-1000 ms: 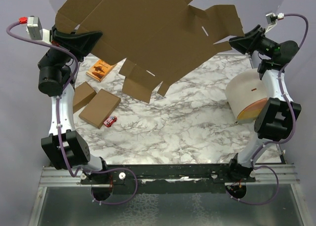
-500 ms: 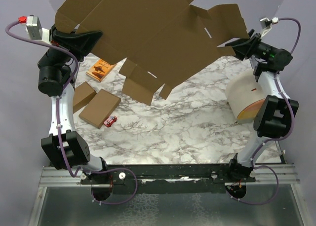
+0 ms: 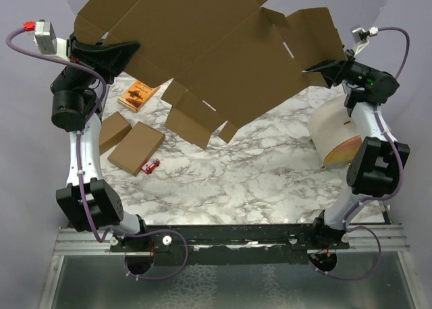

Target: Fold the paper box

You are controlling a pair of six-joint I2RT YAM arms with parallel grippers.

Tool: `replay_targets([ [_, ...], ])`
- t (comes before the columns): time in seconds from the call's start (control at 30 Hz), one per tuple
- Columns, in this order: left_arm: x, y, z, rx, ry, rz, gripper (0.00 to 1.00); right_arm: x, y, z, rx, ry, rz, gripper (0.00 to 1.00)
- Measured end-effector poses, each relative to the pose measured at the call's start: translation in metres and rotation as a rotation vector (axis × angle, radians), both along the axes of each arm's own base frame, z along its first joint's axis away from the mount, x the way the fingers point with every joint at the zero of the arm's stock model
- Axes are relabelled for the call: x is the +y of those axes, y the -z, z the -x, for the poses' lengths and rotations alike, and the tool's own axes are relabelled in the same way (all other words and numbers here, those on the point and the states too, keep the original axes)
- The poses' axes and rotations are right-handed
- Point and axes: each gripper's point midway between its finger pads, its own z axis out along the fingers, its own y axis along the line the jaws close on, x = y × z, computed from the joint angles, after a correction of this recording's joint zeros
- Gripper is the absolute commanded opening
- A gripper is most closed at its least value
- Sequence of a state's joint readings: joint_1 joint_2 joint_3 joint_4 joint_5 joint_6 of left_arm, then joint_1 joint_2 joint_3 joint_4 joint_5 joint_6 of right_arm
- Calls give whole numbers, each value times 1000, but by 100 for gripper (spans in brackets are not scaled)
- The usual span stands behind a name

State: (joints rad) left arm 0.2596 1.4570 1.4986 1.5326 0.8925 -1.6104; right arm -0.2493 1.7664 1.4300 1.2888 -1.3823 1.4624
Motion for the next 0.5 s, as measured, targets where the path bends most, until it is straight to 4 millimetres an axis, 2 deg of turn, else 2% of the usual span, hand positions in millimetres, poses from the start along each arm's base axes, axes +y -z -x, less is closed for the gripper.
replay_targets([
  [0.3,0,0,0,0,0,-1,0,11,8,6,18,-37,23,63],
  [0.5,0,1,-1,1,-1,-1,0,8,-4,8,-12,11,66,64],
])
